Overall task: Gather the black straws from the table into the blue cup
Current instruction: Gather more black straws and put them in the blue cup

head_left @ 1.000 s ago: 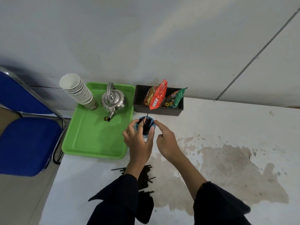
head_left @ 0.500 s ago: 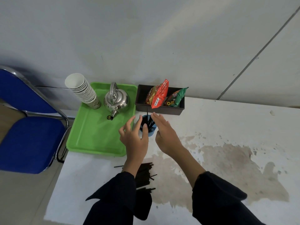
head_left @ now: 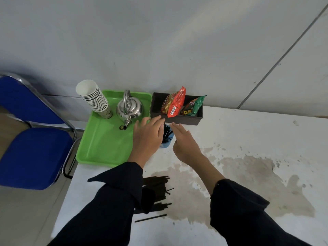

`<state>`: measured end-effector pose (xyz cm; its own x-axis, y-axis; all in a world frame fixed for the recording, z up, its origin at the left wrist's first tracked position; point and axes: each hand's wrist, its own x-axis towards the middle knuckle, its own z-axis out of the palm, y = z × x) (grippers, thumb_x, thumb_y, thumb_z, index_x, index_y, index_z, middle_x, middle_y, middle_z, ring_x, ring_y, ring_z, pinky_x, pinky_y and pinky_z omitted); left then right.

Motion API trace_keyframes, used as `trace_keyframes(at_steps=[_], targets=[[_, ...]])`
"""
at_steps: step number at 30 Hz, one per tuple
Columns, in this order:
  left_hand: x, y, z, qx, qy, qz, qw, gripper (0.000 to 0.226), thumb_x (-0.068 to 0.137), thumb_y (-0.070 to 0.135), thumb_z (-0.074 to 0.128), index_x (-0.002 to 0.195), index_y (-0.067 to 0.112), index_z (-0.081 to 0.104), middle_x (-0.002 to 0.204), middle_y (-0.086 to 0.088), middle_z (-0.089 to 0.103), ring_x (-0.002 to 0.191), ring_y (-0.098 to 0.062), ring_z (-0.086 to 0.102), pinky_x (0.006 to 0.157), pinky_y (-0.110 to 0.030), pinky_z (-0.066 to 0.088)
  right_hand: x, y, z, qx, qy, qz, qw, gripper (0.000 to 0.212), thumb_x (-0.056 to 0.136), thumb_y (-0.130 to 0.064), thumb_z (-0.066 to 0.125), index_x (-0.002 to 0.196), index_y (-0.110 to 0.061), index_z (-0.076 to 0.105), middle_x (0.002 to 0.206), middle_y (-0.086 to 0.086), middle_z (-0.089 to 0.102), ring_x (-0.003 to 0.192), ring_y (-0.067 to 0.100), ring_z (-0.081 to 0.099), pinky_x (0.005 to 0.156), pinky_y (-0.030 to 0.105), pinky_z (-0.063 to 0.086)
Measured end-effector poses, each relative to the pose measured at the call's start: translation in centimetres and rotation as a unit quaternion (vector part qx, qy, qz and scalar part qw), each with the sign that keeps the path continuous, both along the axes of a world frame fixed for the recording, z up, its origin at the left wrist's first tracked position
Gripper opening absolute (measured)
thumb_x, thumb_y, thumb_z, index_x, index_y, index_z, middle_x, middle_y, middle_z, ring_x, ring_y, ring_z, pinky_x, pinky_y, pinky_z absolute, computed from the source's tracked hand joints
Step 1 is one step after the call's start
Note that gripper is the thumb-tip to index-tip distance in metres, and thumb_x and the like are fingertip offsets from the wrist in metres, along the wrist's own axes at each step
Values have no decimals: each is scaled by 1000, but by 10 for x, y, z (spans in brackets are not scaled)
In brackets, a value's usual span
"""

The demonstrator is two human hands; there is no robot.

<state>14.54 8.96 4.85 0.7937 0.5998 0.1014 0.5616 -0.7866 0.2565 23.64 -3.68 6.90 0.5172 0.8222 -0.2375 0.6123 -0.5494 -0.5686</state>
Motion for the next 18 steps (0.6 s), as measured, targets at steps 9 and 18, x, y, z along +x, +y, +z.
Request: trace_keyframes(at_steps=[9,18], targets=[[-62,-12,8,-60,-78,14,995,36,96,26,51,131,24,57,127,1,59,115,-20,48,94,-36,46,-20,-20,-1,119,47,-114,985,53,87,2,46,137,-15,45,144,3,47,133,18,41,109,27,30],[-146,-71,-42,-202,79,-49,975,23,88,33,60,110,30,62,104,11,61,101,-15,52,80,-35,50,-102,-60,-43,61,304,-303,901,25,88,-3,53,110,-11,61,109,4,64,75,5,56,55,-1,41]])
